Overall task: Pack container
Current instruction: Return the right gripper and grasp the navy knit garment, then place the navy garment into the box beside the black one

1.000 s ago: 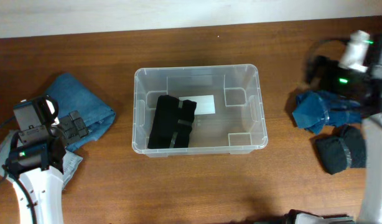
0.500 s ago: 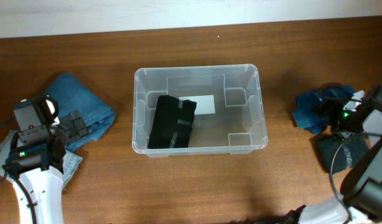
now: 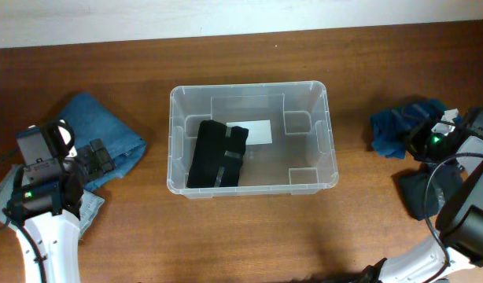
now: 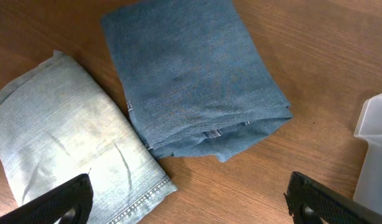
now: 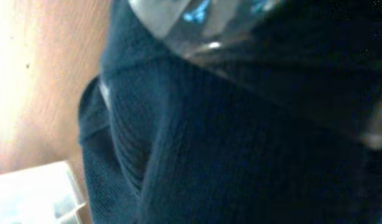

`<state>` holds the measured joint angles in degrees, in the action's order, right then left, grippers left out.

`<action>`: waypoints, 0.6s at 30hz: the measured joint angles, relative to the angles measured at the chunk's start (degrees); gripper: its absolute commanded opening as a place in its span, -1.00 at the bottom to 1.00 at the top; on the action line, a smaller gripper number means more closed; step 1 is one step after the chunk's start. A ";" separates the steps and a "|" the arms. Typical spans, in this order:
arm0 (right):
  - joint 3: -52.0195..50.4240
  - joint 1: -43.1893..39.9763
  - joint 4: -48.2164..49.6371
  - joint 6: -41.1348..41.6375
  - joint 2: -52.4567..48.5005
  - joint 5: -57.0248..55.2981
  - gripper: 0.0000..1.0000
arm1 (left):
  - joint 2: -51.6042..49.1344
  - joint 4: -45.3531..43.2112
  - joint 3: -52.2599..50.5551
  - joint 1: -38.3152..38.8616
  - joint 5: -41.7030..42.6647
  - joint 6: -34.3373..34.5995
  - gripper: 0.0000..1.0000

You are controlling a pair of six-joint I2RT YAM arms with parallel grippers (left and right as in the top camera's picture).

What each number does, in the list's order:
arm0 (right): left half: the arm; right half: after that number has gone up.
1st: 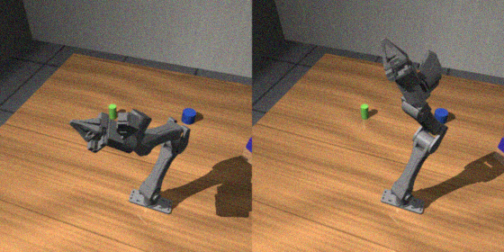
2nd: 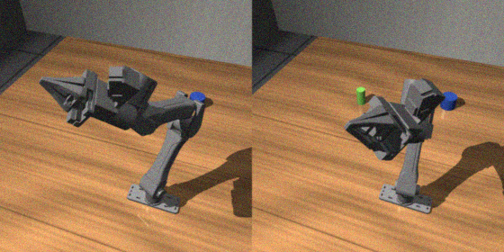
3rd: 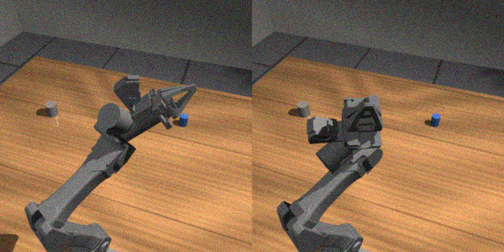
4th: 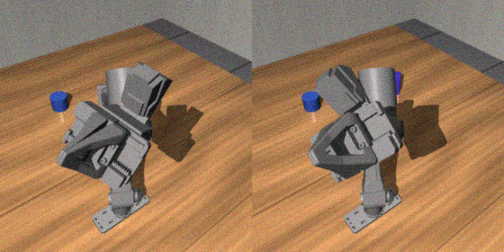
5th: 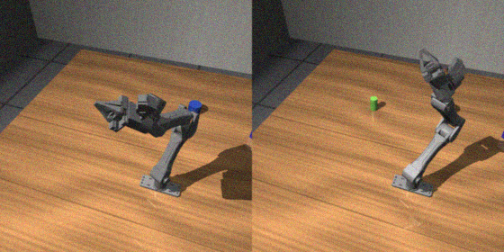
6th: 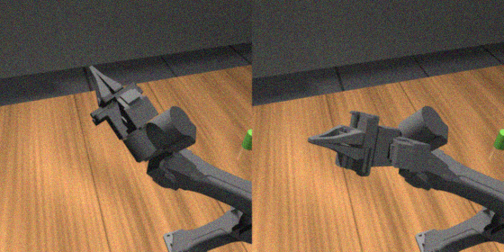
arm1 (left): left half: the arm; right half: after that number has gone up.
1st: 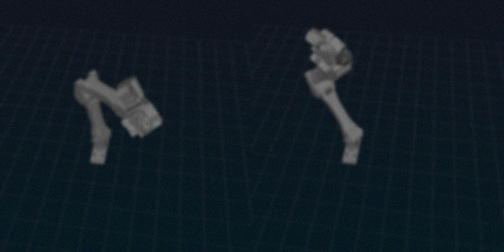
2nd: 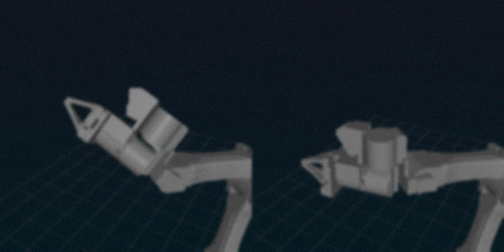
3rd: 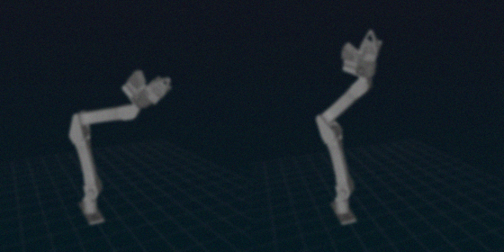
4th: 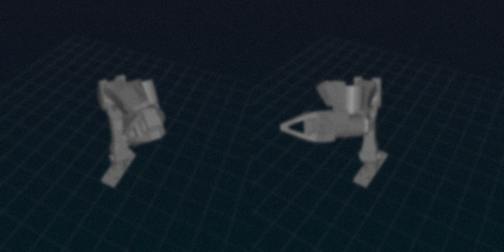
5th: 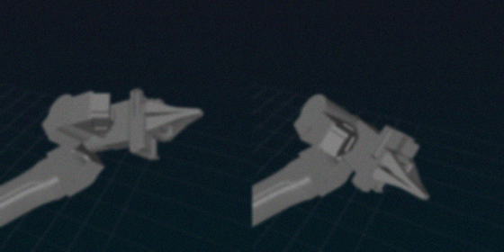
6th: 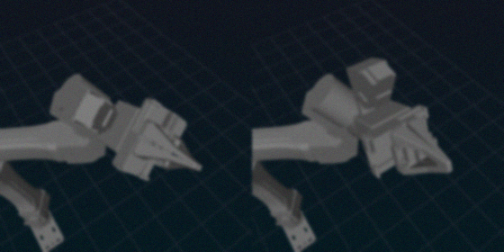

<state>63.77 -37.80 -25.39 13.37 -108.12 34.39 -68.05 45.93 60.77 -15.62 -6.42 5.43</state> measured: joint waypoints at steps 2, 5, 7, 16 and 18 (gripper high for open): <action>0.02 0.33 -3.37 -0.28 2.47 0.00 -0.92 | 0.00 -0.02 0.00 0.00 0.02 0.02 0.99; 3.52 3.30 -12.28 -3.37 14.88 -0.26 -0.92 | 0.00 0.04 0.00 0.00 0.02 0.00 0.99; 7.96 7.58 -18.93 -6.80 21.20 -0.66 -0.92 | 0.00 0.02 0.00 0.00 0.02 0.00 0.99; 14.21 38.01 -27.34 -15.39 31.74 -2.01 -0.92 | 0.00 -0.02 0.00 0.00 0.02 0.00 0.99; 13.70 43.98 -27.34 -15.87 29.22 -4.28 -0.92 | 0.00 0.02 0.00 0.00 0.02 0.02 0.99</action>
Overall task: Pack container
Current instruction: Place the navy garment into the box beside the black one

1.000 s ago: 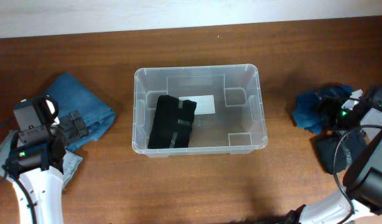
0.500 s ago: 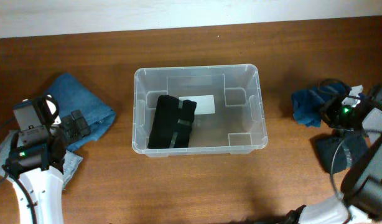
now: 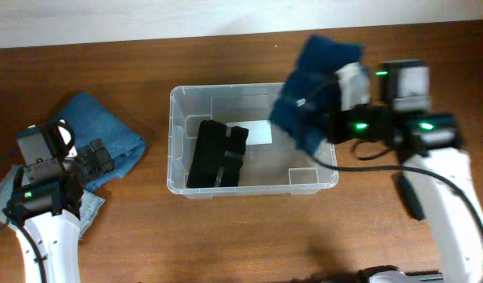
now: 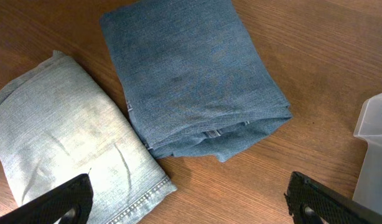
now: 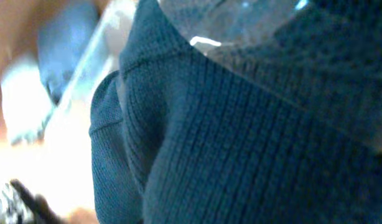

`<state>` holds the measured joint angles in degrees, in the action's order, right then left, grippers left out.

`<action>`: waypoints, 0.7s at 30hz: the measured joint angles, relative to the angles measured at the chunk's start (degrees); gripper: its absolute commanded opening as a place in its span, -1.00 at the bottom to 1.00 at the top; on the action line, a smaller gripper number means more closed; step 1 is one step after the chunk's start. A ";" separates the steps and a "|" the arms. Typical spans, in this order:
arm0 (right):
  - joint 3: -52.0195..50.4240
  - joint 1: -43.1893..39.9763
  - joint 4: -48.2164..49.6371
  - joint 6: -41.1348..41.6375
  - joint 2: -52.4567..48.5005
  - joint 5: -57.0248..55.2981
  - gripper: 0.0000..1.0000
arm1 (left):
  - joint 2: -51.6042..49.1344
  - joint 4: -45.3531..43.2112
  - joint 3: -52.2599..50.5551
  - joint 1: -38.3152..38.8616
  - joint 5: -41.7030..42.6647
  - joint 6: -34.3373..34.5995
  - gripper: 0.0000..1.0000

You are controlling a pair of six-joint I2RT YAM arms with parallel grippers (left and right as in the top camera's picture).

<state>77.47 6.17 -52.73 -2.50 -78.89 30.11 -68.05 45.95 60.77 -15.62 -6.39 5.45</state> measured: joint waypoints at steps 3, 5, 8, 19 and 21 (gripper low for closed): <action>-1.09 6.88 0.00 -0.48 -5.70 -3.13 -0.92 | 0.00 0.00 0.00 0.00 0.02 -0.02 0.99; -1.62 9.73 0.02 -0.59 -10.03 -4.17 -0.92 | 0.00 0.00 0.00 0.00 0.02 -0.02 0.99; -1.88 12.00 1.27 -0.72 -17.53 -5.31 -0.92 | 0.00 0.04 0.00 0.00 0.11 -0.02 0.99; 1.11 9.92 -4.55 -2.38 -28.02 -11.67 0.97 | 0.00 0.02 0.00 0.00 0.17 -0.02 0.99; 6.29 9.60 -10.01 -3.85 -27.78 -13.70 0.97 | 0.00 0.09 0.00 0.00 0.20 0.00 0.99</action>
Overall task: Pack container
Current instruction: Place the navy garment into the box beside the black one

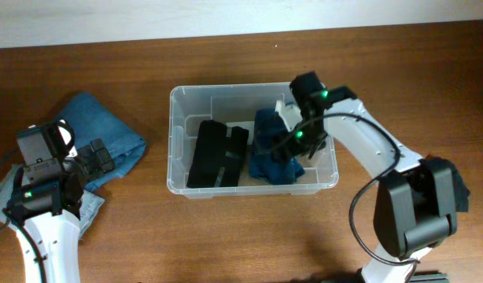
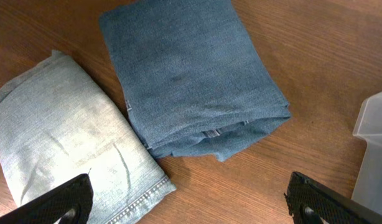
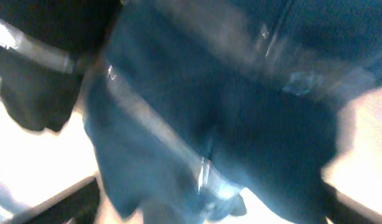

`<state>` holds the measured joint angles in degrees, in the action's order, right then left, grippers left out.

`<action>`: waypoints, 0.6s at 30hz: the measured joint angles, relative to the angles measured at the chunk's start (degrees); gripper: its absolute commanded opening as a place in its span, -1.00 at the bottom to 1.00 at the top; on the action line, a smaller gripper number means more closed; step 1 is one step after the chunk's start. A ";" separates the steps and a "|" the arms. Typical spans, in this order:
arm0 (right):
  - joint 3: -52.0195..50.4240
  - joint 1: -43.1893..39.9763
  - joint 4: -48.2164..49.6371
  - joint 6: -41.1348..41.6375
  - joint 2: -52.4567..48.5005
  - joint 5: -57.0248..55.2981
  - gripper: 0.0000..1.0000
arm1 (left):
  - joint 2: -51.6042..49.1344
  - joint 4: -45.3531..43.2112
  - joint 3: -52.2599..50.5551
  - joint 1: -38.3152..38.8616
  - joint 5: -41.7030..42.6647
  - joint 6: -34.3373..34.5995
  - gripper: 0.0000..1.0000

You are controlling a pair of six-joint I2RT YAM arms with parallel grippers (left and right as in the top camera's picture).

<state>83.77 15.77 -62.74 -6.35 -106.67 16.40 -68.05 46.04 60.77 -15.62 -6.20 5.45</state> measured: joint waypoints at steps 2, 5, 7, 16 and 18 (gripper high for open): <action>6.40 0.02 -4.13 -0.57 0.92 -1.99 0.97 | 0.00 0.02 0.02 0.00 0.00 0.00 0.99; 15.85 -0.31 -6.54 -0.44 4.66 -5.51 0.97 | 0.00 0.02 0.09 0.00 0.00 0.00 0.99; 19.85 -1.49 -6.23 0.92 8.85 -7.56 0.97 | 0.00 0.02 0.09 0.00 0.00 0.00 0.99; 22.12 -30.80 -10.38 9.49 21.35 -8.59 0.97 | 0.00 0.00 0.09 0.00 0.00 0.00 0.99; 20.28 -38.62 -10.91 9.81 21.20 -6.12 0.97 | 0.00 -0.11 0.09 0.00 0.00 0.00 0.99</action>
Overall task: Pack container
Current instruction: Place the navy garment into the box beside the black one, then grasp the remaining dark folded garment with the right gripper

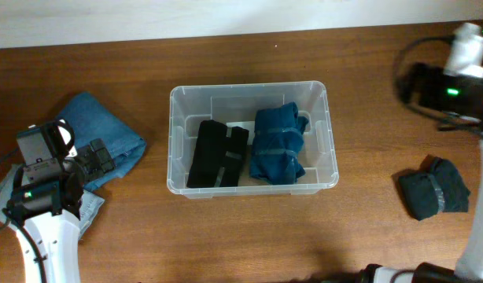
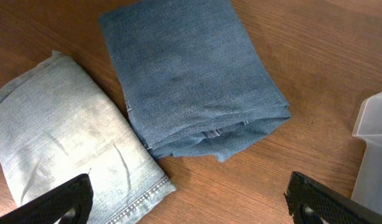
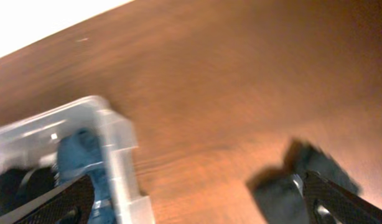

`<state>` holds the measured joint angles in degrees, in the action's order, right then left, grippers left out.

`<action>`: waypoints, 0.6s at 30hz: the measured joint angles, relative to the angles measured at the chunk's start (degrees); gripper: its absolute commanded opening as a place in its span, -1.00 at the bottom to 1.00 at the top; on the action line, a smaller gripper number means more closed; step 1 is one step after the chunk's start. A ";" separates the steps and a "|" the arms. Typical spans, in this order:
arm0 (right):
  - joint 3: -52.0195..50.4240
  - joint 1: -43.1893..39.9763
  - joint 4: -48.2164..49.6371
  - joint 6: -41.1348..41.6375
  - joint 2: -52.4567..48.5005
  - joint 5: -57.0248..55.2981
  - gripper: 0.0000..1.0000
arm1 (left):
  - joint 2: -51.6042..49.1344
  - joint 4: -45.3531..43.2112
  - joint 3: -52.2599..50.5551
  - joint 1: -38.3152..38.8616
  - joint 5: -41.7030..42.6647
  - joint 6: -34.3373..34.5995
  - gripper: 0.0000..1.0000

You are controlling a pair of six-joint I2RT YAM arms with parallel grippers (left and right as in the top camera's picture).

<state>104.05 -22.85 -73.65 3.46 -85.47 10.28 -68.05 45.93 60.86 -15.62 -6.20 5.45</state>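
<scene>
The clear plastic container (image 1: pixel 175 141) stands mid-table and holds a folded black garment (image 1: pixel 216 155) with a rolled blue knit (image 1: pixel 277 143) to its right. My right gripper (image 1: pixel 411 81) is raised at the far right, open and empty; its wrist view (image 3: pixel 200 202) blurrily shows the container's corner (image 3: pixel 119 155) and a dark bundle (image 3: pixel 306 183). That dark bundle (image 1: pixel 434 196) lies on the table at right. My left gripper (image 1: pixel 96 157) hovers open (image 2: pixel 191 202) near a folded blue denim piece (image 2: pixel 191 81) and a pale denim piece (image 2: pixel 66 143).
The blue denim (image 1: pixel 100 130) and the pale denim (image 1: pixel 1 196) lie at the table's left edge. A corner of the container (image 2: pixel 374 149) shows at the right of the left wrist view. Bare wood lies between the container and the dark bundle.
My right gripper was down inside the container at the blue knit; it is now raised at the far right, open and empty. The knit stays in the container. The left arm has not moved.
My right gripper was at the table's right side, on the blue knit. Then it held the knit in the air over the container's right part. Then it was low in the container with the knit. Now the knit lies beside the black garment.
</scene>
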 measured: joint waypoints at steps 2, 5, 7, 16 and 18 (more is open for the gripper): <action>-3.32 -7.89 -0.09 -0.11 -0.09 3.21 0.97 | 0.00 -0.11 0.00 0.00 0.00 0.00 0.99; -10.23 -18.51 0.44 -0.31 -0.09 8.33 0.97 | 0.00 -0.26 0.00 0.00 0.00 0.00 0.99; -16.68 -25.31 2.67 -0.28 -0.09 11.45 0.97 | 0.00 -0.35 0.00 0.00 0.00 0.00 0.99; -45.90 -42.64 18.18 1.07 -0.07 19.85 0.99 | 0.00 -0.96 0.02 0.00 0.00 0.00 0.99; -51.65 -43.95 23.10 2.16 -0.07 21.00 0.99 | 0.00 -0.96 0.02 0.00 0.00 0.00 0.99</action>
<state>52.40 -66.81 -50.54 5.63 -85.54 31.29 -68.05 44.97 60.88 -15.62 -6.20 5.45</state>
